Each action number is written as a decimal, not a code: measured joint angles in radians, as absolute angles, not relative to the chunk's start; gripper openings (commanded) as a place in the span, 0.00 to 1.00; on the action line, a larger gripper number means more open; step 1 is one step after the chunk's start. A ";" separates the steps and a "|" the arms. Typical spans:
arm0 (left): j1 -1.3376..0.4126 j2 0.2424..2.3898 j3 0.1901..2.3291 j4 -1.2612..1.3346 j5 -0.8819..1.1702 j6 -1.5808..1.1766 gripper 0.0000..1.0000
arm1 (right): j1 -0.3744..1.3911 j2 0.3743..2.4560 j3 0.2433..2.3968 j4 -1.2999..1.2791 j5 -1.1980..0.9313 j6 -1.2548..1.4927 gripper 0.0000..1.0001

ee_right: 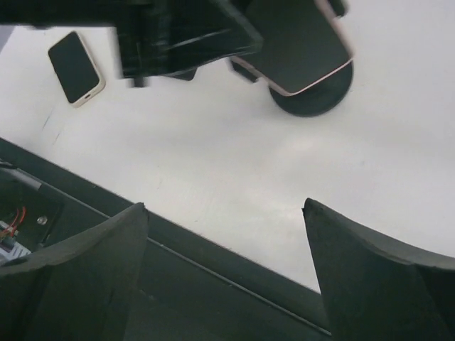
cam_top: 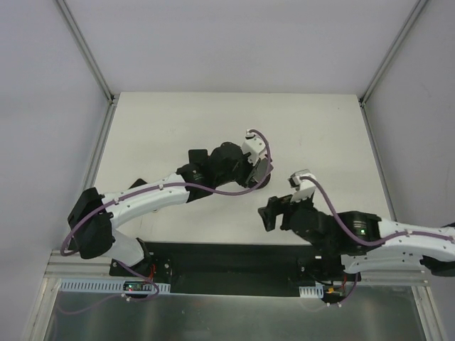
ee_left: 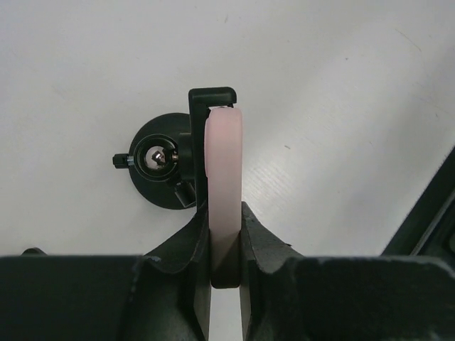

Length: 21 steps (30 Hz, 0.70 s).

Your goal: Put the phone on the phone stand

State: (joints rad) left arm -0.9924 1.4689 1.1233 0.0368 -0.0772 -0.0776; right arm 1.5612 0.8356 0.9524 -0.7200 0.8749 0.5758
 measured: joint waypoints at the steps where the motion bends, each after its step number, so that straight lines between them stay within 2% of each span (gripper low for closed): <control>1: -0.987 1.456 1.123 0.016 -0.052 -0.064 0.00 | 1.522 0.760 0.904 -0.698 0.841 0.504 0.95; 4: -0.981 1.412 1.123 -0.060 0.028 -0.030 0.00 | 1.372 0.548 0.785 -0.620 0.721 0.298 1.00; 8: -0.963 1.338 1.123 -0.189 0.167 0.014 0.00 | 1.108 0.384 0.711 -0.516 0.432 0.069 0.94; 10: -0.950 1.301 1.123 -0.261 0.239 0.040 0.00 | 0.966 0.427 0.721 -0.468 0.224 -0.005 0.86; 14: -0.925 1.246 1.123 -0.364 0.386 0.094 0.00 | 0.763 0.638 0.752 -0.389 -0.168 -0.114 0.85; 18: -0.914 1.230 1.123 -0.407 0.484 0.149 0.00 | 0.724 0.762 0.732 -0.343 -0.450 -0.195 0.85; 21: -0.914 1.230 1.123 -0.410 0.528 0.176 0.00 | 0.724 0.793 0.728 -0.294 -0.564 -0.221 0.82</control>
